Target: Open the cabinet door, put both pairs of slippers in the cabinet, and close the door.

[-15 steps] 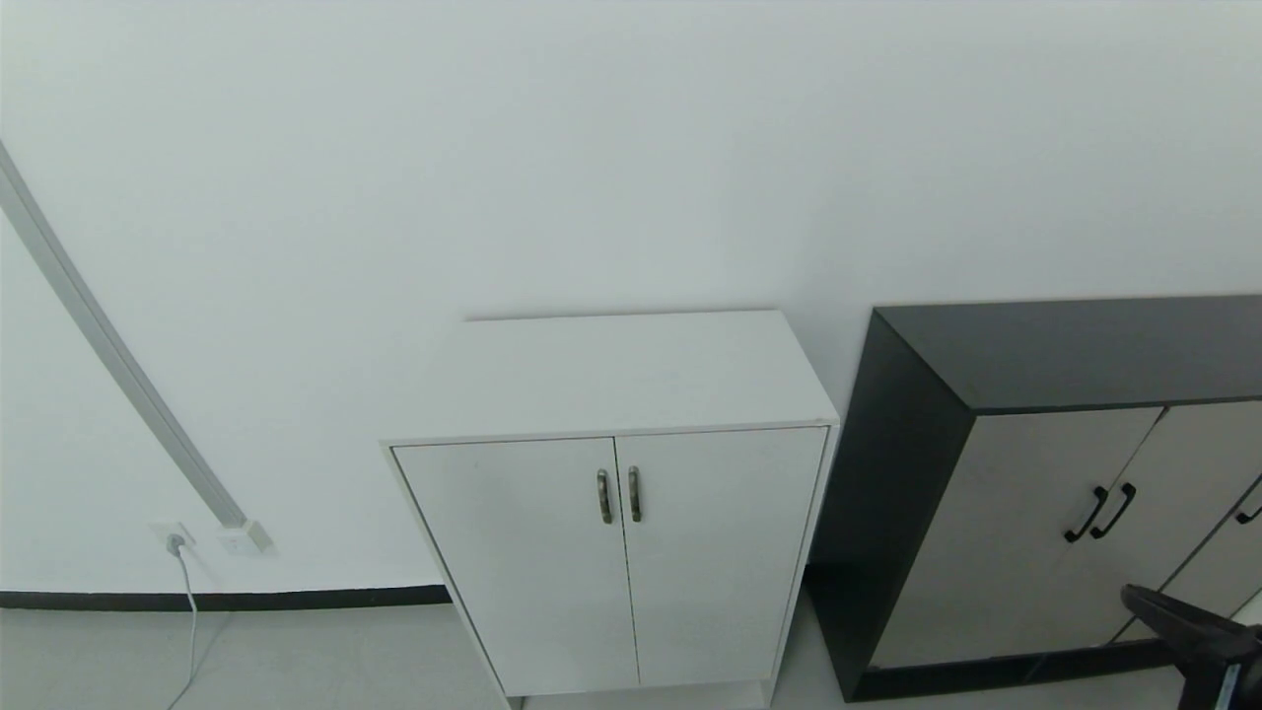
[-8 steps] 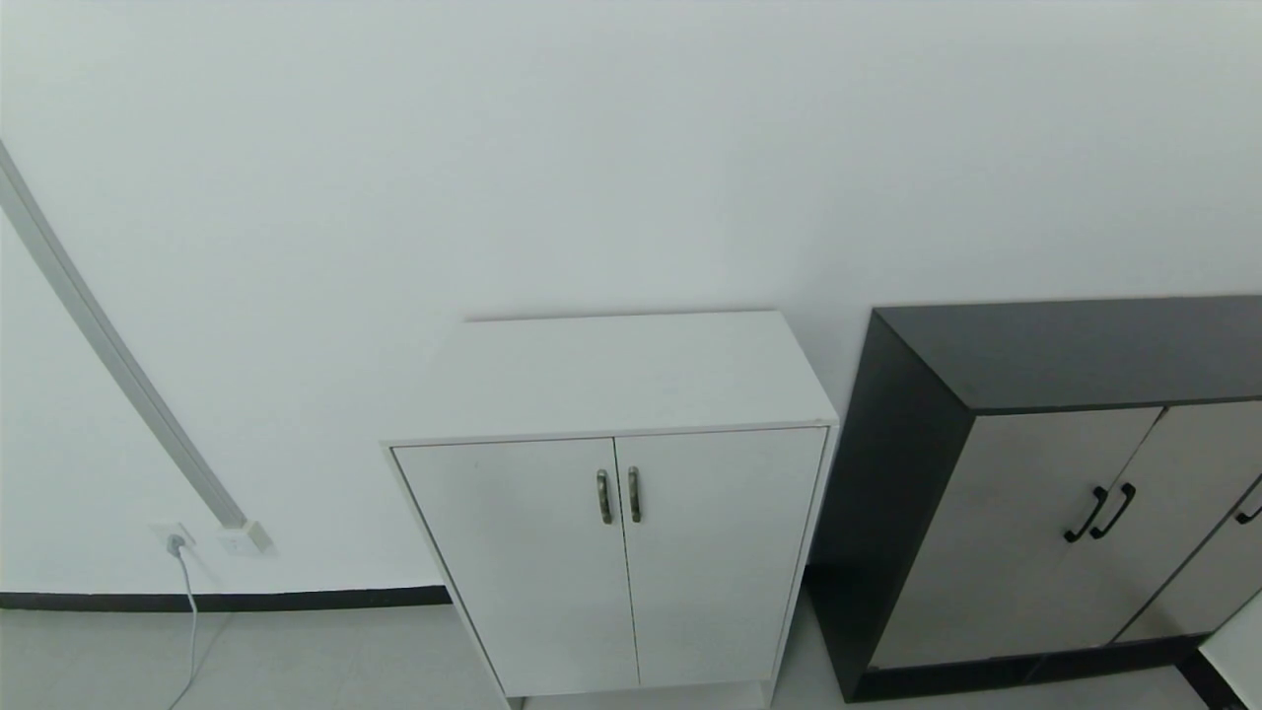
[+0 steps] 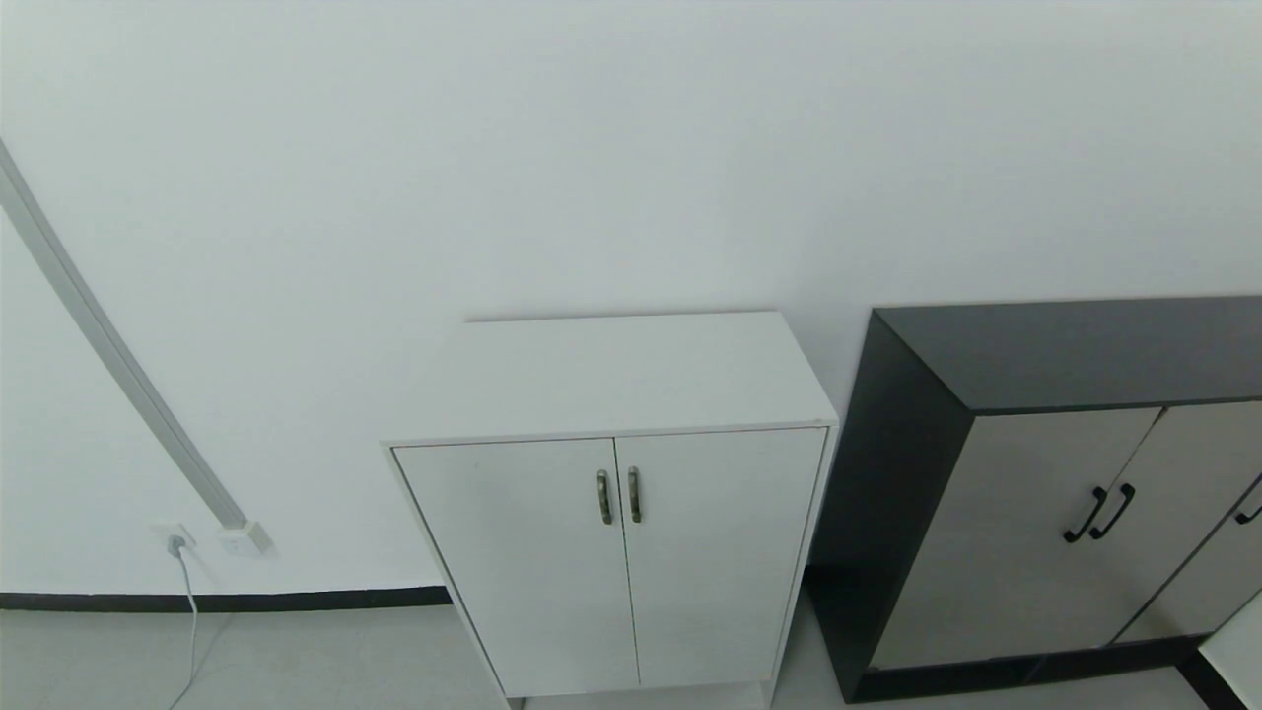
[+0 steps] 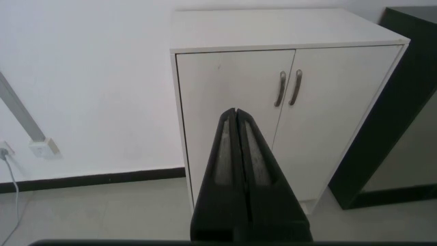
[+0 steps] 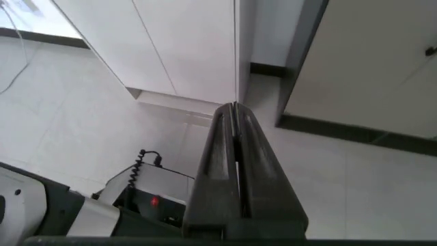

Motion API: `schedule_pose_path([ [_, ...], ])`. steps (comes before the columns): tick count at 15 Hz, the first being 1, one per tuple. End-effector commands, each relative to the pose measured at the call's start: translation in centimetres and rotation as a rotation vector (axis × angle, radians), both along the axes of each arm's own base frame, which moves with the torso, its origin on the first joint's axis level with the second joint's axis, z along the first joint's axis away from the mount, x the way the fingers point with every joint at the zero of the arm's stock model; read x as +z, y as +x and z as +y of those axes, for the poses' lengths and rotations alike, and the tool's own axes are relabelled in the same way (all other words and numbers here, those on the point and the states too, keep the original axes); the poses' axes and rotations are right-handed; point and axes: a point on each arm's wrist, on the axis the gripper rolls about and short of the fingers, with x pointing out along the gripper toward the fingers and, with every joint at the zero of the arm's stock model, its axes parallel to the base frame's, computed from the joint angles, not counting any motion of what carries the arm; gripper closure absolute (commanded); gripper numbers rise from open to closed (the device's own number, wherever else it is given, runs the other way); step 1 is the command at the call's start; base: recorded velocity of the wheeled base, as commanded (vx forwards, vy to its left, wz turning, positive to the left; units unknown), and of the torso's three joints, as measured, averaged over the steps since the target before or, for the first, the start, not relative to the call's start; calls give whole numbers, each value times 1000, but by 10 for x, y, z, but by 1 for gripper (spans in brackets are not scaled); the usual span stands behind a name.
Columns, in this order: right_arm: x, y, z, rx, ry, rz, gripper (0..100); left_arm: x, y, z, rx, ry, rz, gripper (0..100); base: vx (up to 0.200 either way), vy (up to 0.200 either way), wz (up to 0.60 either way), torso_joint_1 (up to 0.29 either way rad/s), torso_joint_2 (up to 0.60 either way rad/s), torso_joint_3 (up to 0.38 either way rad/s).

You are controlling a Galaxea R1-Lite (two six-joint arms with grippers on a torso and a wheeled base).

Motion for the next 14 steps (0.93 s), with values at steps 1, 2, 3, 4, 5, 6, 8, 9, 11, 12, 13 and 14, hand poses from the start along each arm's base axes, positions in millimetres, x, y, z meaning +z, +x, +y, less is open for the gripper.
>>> schedule_pose_path([
  [1, -2, -2, -1, -11, -14, 7, 100, 0, 0, 0, 0, 0, 2, 100, 0, 0, 0, 0, 0, 0],
  [2, -2, -2, -1, -34, -10, -11, 100, 0, 0, 0, 0, 0, 0, 100, 0, 0, 0, 0, 0, 0],
  [3, -2, -3, -2, -77, -7, -21, 100, 0, 0, 0, 0, 0, 2, 100, 0, 0, 0, 0, 0, 0],
  [4, -2, -4, -3, -133, -5, -29, 100, 0, 0, 0, 0, 0, 2, 100, 0, 0, 0, 0, 0, 0],
  [5, -2, -5, -3, -178, -2, -46, 100, 0, 0, 0, 0, 0, 0, 100, 0, 0, 0, 0, 0, 0],
  [6, -2, -7, -4, -204, 3, -73, 100, 0, 0, 0, -2, 0, 2, 100, 0, 0, 0, 0, 0, 0],
  [8, -2, -13, -4, -210, 15, -136, 100, 0, 0, 0, 0, 0, 2, 100, 0, 0, 0, 0, 0, 0],
  [9, -1, -14, -4, -212, 20, -159, 100, 0, 0, 0, 0, 0, 0, 100, 0, 0, 0, 0, 0, 0],
  [11, -2, -20, -5, -238, 32, -235, 100, 0, 0, 0, 0, -2, 2, 100, 0, 0, 0, 0, 0, 0],
  [12, -2, -23, -5, -239, 38, -268, 100, 0, 0, 0, 0, -2, 0, 100, 0, 0, 0, 0, 0, 0],
  [13, -2, -25, -5, -254, 42, -299, 100, 0, 0, 0, 0, -2, 2, 100, 0, 0, 0, 0, 0, 0],
  [14, -2, -27, -5, -277, 41, -324, 100, 0, 0, 0, 0, -2, 2, 100, 0, 0, 0, 0, 0, 0],
])
